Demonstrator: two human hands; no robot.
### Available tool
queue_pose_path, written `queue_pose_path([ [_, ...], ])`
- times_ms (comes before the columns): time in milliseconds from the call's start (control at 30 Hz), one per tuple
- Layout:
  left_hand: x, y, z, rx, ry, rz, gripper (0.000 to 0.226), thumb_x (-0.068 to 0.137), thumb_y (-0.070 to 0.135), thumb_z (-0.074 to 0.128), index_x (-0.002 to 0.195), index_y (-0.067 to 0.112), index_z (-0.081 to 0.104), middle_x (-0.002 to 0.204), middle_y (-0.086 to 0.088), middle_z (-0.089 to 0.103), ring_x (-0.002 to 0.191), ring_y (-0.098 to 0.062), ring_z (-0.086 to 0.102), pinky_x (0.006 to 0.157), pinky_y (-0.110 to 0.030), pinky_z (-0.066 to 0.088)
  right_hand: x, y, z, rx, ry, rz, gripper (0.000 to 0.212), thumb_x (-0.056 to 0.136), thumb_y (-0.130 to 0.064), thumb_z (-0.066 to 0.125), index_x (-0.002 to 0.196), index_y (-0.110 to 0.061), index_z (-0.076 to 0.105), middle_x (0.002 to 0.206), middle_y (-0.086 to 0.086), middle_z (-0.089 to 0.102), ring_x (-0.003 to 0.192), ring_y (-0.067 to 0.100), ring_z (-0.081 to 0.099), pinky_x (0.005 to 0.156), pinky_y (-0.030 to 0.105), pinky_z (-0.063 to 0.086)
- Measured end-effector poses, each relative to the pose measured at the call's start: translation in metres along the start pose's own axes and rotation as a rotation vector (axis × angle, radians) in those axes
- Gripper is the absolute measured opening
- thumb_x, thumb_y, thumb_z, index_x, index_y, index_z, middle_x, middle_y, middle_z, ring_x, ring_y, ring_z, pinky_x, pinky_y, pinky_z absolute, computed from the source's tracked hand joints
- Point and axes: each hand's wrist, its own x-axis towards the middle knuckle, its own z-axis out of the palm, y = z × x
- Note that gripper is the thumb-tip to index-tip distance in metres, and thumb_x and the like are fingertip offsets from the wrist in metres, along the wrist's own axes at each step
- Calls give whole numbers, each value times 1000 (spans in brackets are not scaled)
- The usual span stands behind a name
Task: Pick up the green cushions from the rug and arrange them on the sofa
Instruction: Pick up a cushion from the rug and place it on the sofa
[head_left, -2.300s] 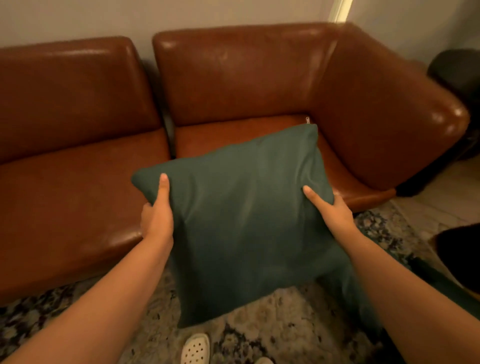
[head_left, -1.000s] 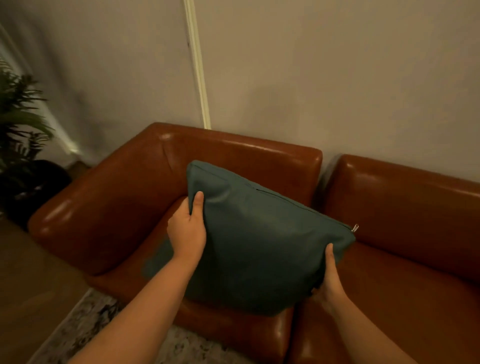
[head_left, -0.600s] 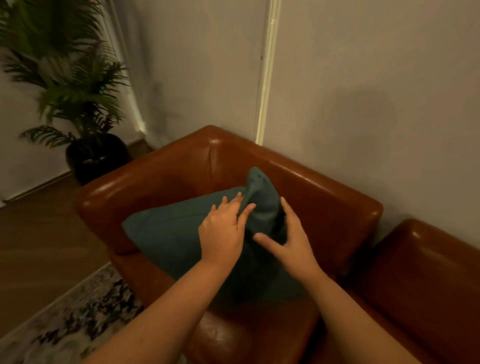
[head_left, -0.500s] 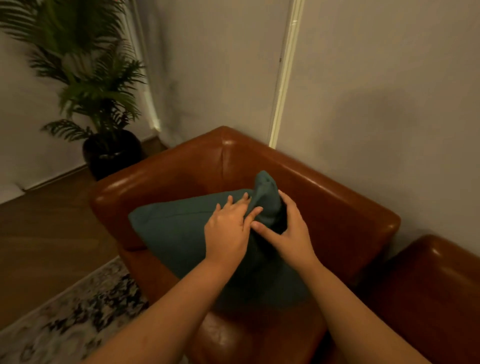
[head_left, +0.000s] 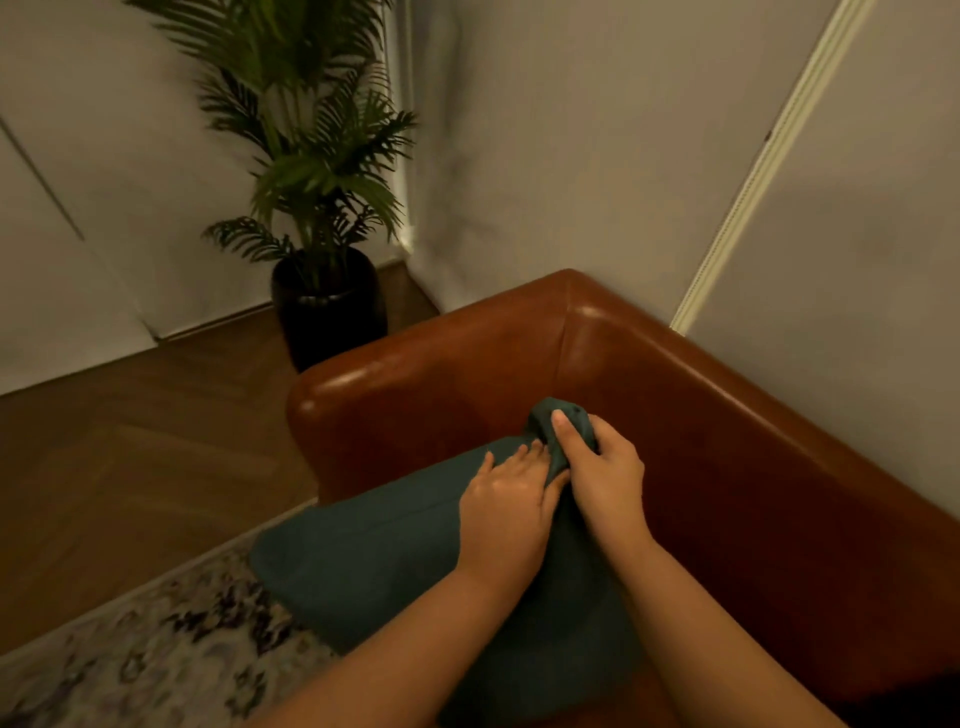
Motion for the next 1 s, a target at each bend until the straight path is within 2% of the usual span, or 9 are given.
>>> queue_pose_path([
  [167,17,-109,-13,-33,-253,-52,62,88,66,17,145,42,26,155,13,26,143,-7,20,116,-38,-4,31,13,39,210,70,160,16,88,-33,65,82,-21,74,86,4,75,88,23,70,81,41,56],
  [300,4,-220,-27,48,-203,-481,71,85,73,17,143,36,35,152,3,36,140,-19,32,116,-49,10,74,21,53,286,-13,233,17,86,-36,66,86,-22,77,92,3,76,90,20,72,74,33,56],
  [400,5,-271,-34,-17,-375,-857,87,76,81,12,135,29,49,139,-7,52,127,-29,48,109,-50,31,101,29,68,330,-21,312,17,88,-32,66,86,-18,75,90,2,76,85,18,72,64,27,57],
  [533,2,-282,-45,-618,-710,-1224,88,68,84,38,122,18,62,118,-12,65,97,-28,66,83,-36,53,129,43,78,354,53,374,19,88,-32,66,97,-16,70,93,1,75,86,17,72,66,29,58],
  [600,4,-281,-54,-822,-720,-1216,62,73,66,60,111,17,64,87,-5,72,65,-17,68,51,-25,53,144,43,84,380,71,388,17,89,-30,65,96,-15,68,94,2,74,85,16,72,65,28,58],
  [700,24,-276,-59,-868,-575,-1138,21,91,22,61,104,6,62,69,-6,69,53,-14,63,39,-21,47,167,42,91,379,106,380,13,90,-28,63,94,-16,67,94,2,71,83,14,70,64,25,56],
  [800,59,-270,-64,-812,-463,-1095,12,95,11,53,101,2,58,95,-17,63,74,-22,63,43,-25,54,195,38,96,305,130,341,12,90,-30,64,89,-18,66,93,1,69,81,13,68,64,24,55],
  [900,93,-273,-68,-615,-359,-1025,18,96,15,51,107,1,57,104,-21,59,79,-29,62,43,-30,55,226,41,107,103,102,318,23,91,-35,62,99,-14,68,105,6,68,99,23,65,87,38,53],
  [1000,106,-273,-62,-132,-247,-867,38,98,30,43,127,6,51,124,-23,57,107,-41,57,83,-44,52,244,51,124,-282,52,241,46,94,-42,53,127,-9,57,129,13,59,119,30,54,102,39,42],
])
